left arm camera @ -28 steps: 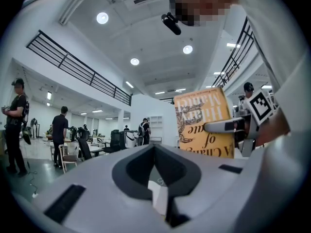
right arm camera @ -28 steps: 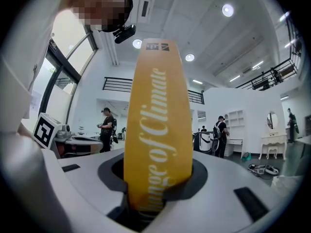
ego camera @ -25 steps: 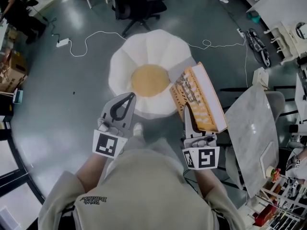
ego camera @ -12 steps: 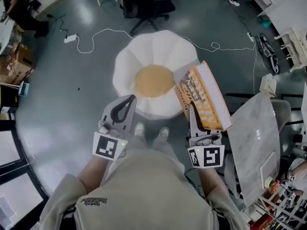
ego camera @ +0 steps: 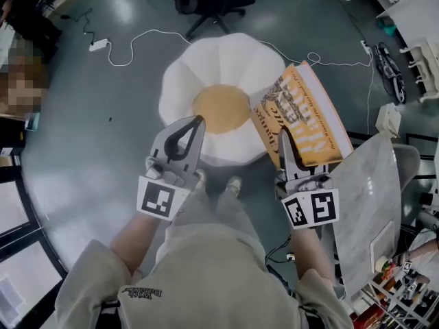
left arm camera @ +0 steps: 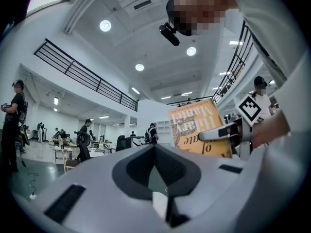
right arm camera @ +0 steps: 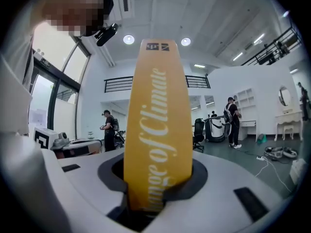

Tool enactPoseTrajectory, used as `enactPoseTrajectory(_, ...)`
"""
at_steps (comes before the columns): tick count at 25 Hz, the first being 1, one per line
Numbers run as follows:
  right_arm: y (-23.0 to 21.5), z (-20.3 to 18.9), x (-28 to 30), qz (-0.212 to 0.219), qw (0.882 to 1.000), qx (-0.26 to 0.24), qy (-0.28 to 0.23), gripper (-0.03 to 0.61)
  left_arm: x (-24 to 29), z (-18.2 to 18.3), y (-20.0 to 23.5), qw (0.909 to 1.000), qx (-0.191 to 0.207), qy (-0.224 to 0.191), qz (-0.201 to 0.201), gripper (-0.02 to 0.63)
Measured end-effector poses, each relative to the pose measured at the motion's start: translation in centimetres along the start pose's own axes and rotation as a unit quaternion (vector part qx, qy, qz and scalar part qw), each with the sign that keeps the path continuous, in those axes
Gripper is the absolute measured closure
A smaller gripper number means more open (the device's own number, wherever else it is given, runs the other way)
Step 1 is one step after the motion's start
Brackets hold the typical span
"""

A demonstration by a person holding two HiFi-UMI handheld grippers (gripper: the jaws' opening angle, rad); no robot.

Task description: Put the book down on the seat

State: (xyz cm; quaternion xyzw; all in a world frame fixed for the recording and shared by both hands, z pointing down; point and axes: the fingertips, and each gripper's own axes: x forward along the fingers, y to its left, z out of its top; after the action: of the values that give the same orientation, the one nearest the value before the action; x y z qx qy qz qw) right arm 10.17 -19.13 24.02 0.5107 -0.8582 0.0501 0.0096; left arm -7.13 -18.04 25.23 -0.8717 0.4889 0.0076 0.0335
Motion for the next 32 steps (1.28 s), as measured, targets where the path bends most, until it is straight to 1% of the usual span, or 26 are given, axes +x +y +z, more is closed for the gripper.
enactPoseTrajectory(2, -0.5, -0.6, 1.4, 0.01, 1.0, 0.005, 0.005, 0.428, 1.1, -0.8, -0.1, 0.9999, 0.011, -0.002, -0.006, 0.604)
enactPoseTrajectory(5, -1.8, -2.4, 3.2, 0.02, 1.0, 0.008, 0.015, 0.427, 2.5, -2.6, 0.1, 0.9999, 0.009, -0.014, 0.001, 0.604)
enactPoseTrajectory(7, -3.2, -4.2, 4.2, 0.02, 0.999, 0.016, 0.021, 0.427, 3.4, -4.6, 0.4, 0.9997, 0.011, -0.019, 0.012, 0.604)
enactPoseTrajectory(9, -4.5, -6.6, 5.6, 0.018, 0.999, 0.026, 0.03, 0.428, 4.5, -7.4, 1.1, 0.9997, 0.008, -0.009, 0.023, 0.604)
enactPoseTrajectory(12, -5.6, -10.8, 7.6, 0.023, 0.997, 0.056, 0.047, 0.426, 5.7, -11.9, 2.2, 0.9995, -0.004, 0.009, 0.029, 0.604)
enactPoseTrajectory(15, -5.9, -15.1, 9.3, 0.031, 0.994, 0.083, 0.063, 0.426, 6.3, -16.7, 2.7, 0.999, -0.015, 0.036, 0.022, 0.604)
enactPoseTrajectory(18, -6.2, -19.6, 11.1, 0.031, 0.993, 0.084, 0.074, 0.426, 6.8, -21.4, 3.3, 0.9976, -0.032, 0.057, 0.025, 0.604)
enactPoseTrajectory(21, -6.7, -24.8, 12.8, 0.027, 0.992, 0.086, 0.092, 0.426, 6.9, -25.7, 4.1, 0.9965, -0.045, 0.062, 0.035, 0.604)
enactPoseTrajectory(23, -7.4, -28.3, 13.9, 0.026, 0.991, 0.089, 0.102, 0.426, 7.1, -28.7, 4.2, 0.9965, -0.043, 0.064, 0.034, 0.604)
enactPoseTrajectory(29, -10.0, -38.1, 16.3, 0.018, 0.985, 0.102, 0.135, 0.426, 8.1, -37.5, 3.1, 0.9942, -0.035, 0.099, 0.021, 0.604)
enactPoseTrajectory(32, -10.8, -42.5, 17.0, 0.019, 0.981, 0.114, 0.155, 0.426, 8.2, -41.3, 2.6, 0.9926, -0.027, 0.115, 0.025, 0.604)
